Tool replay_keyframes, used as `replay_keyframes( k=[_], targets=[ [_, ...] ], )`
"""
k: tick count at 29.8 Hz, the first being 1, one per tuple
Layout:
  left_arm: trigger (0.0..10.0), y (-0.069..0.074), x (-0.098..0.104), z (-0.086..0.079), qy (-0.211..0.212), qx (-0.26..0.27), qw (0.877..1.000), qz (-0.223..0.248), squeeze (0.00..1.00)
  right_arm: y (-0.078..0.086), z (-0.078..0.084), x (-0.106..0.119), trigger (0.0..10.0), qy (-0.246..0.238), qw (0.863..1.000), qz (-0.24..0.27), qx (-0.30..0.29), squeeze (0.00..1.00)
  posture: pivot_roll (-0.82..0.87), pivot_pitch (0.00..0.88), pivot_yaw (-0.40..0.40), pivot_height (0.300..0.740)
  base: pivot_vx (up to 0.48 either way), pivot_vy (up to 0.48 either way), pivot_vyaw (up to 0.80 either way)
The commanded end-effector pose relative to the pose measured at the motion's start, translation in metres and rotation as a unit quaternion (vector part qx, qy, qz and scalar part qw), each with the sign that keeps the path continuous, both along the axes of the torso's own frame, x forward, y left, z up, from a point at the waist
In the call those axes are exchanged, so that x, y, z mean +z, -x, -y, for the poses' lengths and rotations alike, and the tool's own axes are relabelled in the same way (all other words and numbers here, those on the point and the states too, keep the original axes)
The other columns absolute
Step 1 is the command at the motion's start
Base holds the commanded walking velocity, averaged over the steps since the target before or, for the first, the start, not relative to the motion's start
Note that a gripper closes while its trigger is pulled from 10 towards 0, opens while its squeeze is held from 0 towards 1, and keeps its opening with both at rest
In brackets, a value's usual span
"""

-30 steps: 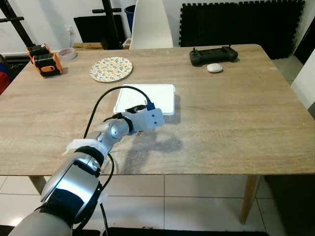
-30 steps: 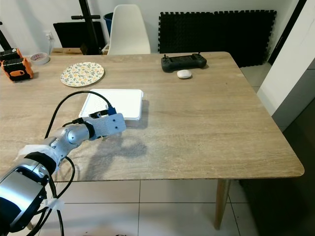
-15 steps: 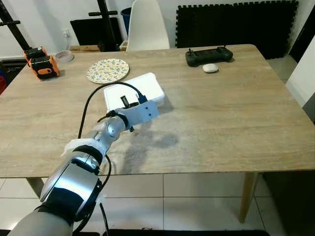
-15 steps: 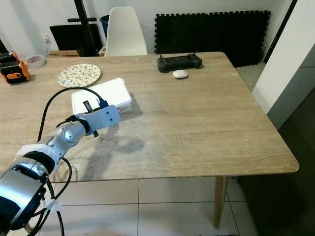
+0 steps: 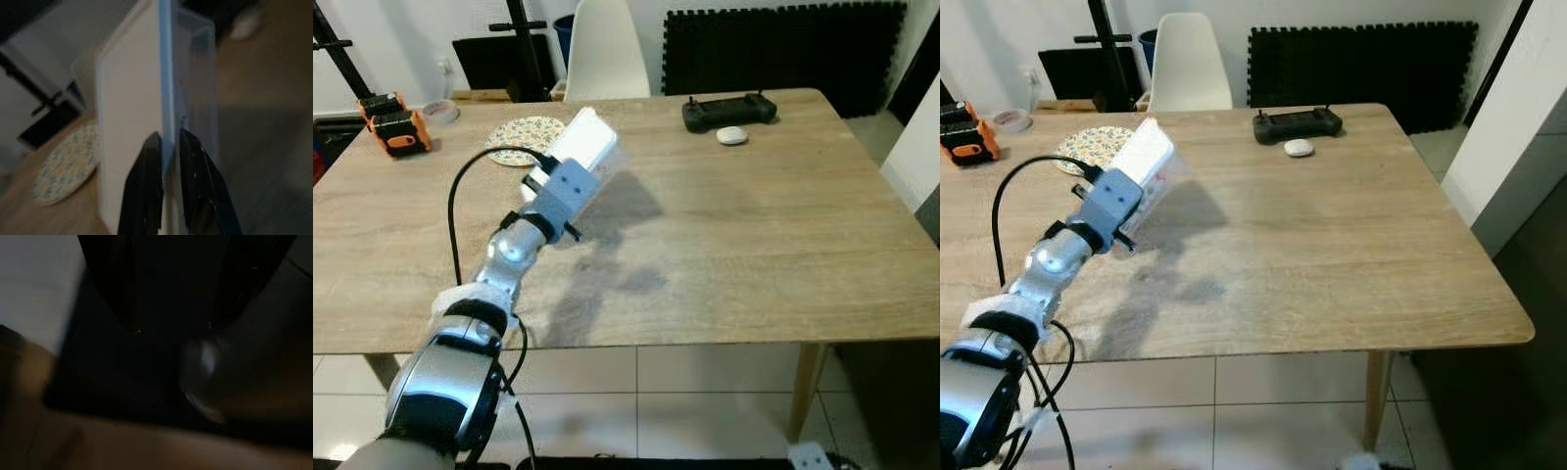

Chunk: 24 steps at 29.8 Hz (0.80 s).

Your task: Restocking fridge

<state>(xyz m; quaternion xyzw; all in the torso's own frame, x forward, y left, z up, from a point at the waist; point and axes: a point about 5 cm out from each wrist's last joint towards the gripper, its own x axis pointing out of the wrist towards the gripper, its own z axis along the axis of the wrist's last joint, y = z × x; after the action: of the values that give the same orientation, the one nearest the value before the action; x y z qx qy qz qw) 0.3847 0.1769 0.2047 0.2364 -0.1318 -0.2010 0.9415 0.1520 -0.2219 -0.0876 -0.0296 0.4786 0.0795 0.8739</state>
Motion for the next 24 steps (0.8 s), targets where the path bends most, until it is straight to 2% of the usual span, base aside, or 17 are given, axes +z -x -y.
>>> replay_keyframes(
  k=[1, 3, 4, 5, 7, 9, 12, 15, 18, 19, 20, 21, 22, 24],
  targets=[
    [10.0, 0.002, 0.012, -0.009, 0.016, -0.005, 1.000, 0.018, 0.00, 0.003, -0.004, -0.001, 10.0, -0.025, 1.000, 0.000, -0.003, 0.00, -0.11, 0.052, 0.036, 0.740, 0.000, 0.000, 0.00],
    [10.0, 0.009, 0.017, -0.008, 0.044, -0.033, 0.998, 0.023, 0.00, -0.004, -0.009, 0.003, 10.0, -0.072, 0.997, 0.017, 0.011, 0.00, -0.10, 0.048, 0.033, 0.740, 0.000, 0.000, 0.00],
    [10.0, 0.009, 0.017, -0.008, 0.044, -0.033, 0.998, 0.023, 0.00, -0.004, -0.009, 0.003, 10.0, -0.072, 0.997, 0.017, 0.011, 0.00, -0.10, 0.048, 0.033, 0.740, 0.000, 0.000, 0.00],
    [10.0, 0.016, 0.017, -0.008, 0.048, -0.050, 0.997, 0.023, 0.00, -0.013, -0.007, 0.011, 10.0, -0.126, 0.991, 0.040, 0.034, 0.00, -0.09, 0.039, 0.026, 0.740, 0.000, 0.000, 0.00],
    [10.0, 0.019, 0.016, -0.008, 0.045, -0.054, 0.997, 0.023, 0.00, -0.018, -0.001, 0.019, 10.0, -0.160, 0.984, 0.057, 0.054, 0.00, -0.09, 0.037, 0.022, 0.740, 0.000, 0.000, 0.00],
    [10.0, 0.020, 0.015, -0.009, 0.045, -0.053, 0.997, 0.023, 0.00, -0.020, 0.002, 0.022, 10.0, -0.169, 0.982, 0.061, 0.060, 0.00, -0.09, 0.037, 0.022, 0.740, 0.000, 0.000, 0.00],
    [10.0, 0.026, 0.014, -0.010, 0.056, -0.064, 0.996, 0.017, 0.00, -0.025, 0.022, 0.037, 10.0, -0.206, 0.971, 0.081, 0.090, 0.00, -0.10, 0.030, 0.016, 0.740, 0.000, 0.000, 0.00],
    [10.0, 0.028, 0.014, -0.009, 0.060, -0.070, 0.996, 0.015, 0.00, -0.025, 0.027, 0.041, 10.0, -0.218, 0.967, 0.084, 0.104, 0.00, -0.10, 0.030, 0.016, 0.740, 0.000, 0.000, 0.00],
    [10.0, 0.031, 0.014, -0.005, 0.067, -0.083, 0.994, 0.010, 0.00, -0.027, 0.035, 0.057, 10.0, -0.270, 0.942, 0.093, 0.175, 0.00, -0.10, 0.029, 0.012, 0.740, 0.000, 0.000, 0.00],
    [10.0, 0.032, 0.014, -0.004, 0.067, -0.087, 0.994, 0.007, 0.00, -0.028, 0.035, 0.064, 10.0, -0.293, 0.929, 0.096, 0.203, 0.00, -0.11, 0.027, 0.011, 0.740, 0.000, 0.000, 0.00],
    [10.0, 0.032, 0.014, -0.004, 0.067, -0.087, 0.994, 0.007, 0.00, -0.028, 0.035, 0.064, 10.0, -0.293, 0.929, 0.096, 0.203, 0.00, -0.11, 0.027, 0.011, 0.740, 0.000, 0.000, 0.00],
    [10.0, 0.033, 0.013, -0.003, 0.065, -0.091, 0.994, 0.003, 0.00, -0.031, 0.035, 0.073, 10.0, -0.318, 0.912, 0.101, 0.238, 0.00, -0.11, 0.027, 0.012, 0.740, 0.000, 0.000, 0.00],
    [10.0, 0.033, 0.013, -0.003, 0.065, -0.091, 0.994, 0.003, 0.00, -0.031, 0.035, 0.073, 10.0, -0.318, 0.912, 0.101, 0.238, 0.00, -0.11, 0.027, 0.012, 0.740, 0.000, 0.000, 0.00],
    [10.0, 0.035, 0.012, 0.002, 0.061, -0.104, 0.993, -0.006, 0.00, -0.042, 0.028, 0.099, 10.0, -0.360, 0.870, 0.126, 0.313, 0.00, -0.11, 0.021, 0.016, 0.740, 0.000, 0.000, 0.00]
  ],
)
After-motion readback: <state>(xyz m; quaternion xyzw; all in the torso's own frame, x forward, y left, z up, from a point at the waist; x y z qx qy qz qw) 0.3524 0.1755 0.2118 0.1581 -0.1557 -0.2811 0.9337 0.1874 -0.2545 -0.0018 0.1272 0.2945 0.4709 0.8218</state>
